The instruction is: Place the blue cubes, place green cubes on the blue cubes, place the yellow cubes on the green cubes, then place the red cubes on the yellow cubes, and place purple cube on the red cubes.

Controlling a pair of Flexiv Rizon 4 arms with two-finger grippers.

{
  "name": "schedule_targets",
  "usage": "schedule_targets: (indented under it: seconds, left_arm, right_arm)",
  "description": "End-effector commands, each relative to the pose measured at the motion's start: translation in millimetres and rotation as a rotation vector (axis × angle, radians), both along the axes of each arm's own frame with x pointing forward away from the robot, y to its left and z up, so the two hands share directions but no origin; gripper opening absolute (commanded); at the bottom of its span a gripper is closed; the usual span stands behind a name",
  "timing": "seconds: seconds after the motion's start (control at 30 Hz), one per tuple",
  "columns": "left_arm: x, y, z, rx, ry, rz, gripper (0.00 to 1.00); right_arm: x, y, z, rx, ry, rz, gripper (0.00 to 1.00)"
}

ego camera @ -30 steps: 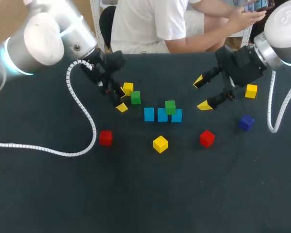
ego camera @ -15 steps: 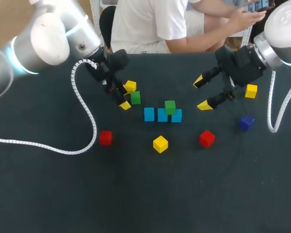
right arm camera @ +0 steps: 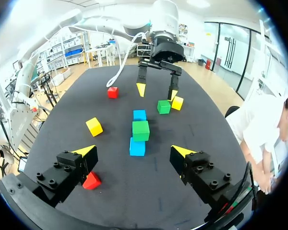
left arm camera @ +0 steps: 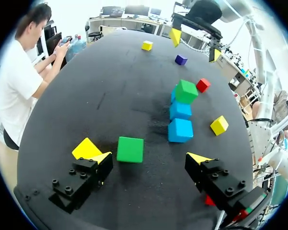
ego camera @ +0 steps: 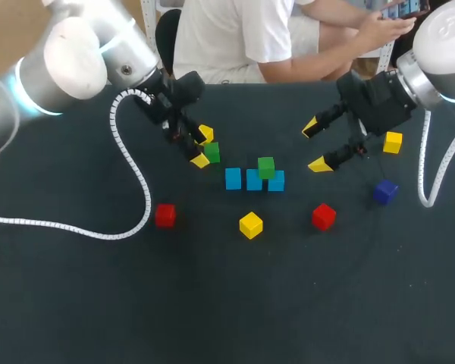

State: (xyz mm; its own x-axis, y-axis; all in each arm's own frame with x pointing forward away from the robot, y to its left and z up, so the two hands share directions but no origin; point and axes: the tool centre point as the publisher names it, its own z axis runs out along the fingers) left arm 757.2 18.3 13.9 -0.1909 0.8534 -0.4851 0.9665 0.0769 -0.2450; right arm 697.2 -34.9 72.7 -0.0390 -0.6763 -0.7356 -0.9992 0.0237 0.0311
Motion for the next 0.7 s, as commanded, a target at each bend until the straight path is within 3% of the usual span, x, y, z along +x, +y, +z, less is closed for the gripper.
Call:
schedule_targets:
  seconds: [0.03,0.7]
  left_arm:
    - [-12.8,-3,1.8,0.014,-0.026,0.004,1.0]
    - [0.7,-14,-7.4,0.027,-0.017,-0.009,1.0]
  right_arm:
    - [0.1,0,0,0.002,-0.001,0.0,1.0]
    - [0.1,0,0,0.002,-0.001,0.0,1.0]
